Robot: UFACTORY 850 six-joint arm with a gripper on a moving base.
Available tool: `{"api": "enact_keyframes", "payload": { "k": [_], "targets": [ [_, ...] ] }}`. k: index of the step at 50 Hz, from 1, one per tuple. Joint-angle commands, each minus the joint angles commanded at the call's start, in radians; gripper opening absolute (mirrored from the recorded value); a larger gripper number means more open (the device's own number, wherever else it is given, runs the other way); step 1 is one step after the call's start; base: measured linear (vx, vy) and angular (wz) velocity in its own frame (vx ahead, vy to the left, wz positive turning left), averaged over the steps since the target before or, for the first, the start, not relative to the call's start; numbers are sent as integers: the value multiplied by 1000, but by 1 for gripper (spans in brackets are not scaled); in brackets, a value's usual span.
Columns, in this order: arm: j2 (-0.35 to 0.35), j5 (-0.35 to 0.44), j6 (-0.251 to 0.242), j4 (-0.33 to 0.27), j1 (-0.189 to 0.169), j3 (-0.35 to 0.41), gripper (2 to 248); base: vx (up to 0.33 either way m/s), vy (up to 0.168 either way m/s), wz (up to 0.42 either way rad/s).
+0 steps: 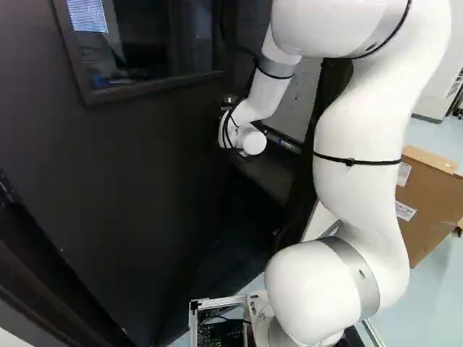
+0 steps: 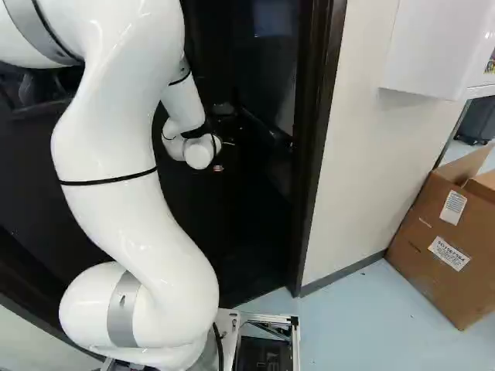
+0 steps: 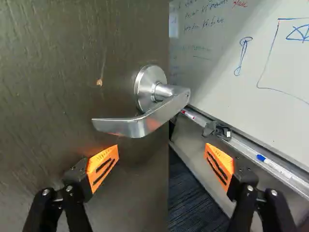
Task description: Open the door and move inside
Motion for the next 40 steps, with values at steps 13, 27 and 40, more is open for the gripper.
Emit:
{"api": "enact_keyframes", "payload": {
  "k": [13,27,40],
  "targets": [
    [-22,0,0,43,35,-27,247,0,0,0],
    [-42,0,0,64,72,-51,247,0,0,0],
    [-62,0,0,65,106,-75,247,0,0,0]
  ]
}}
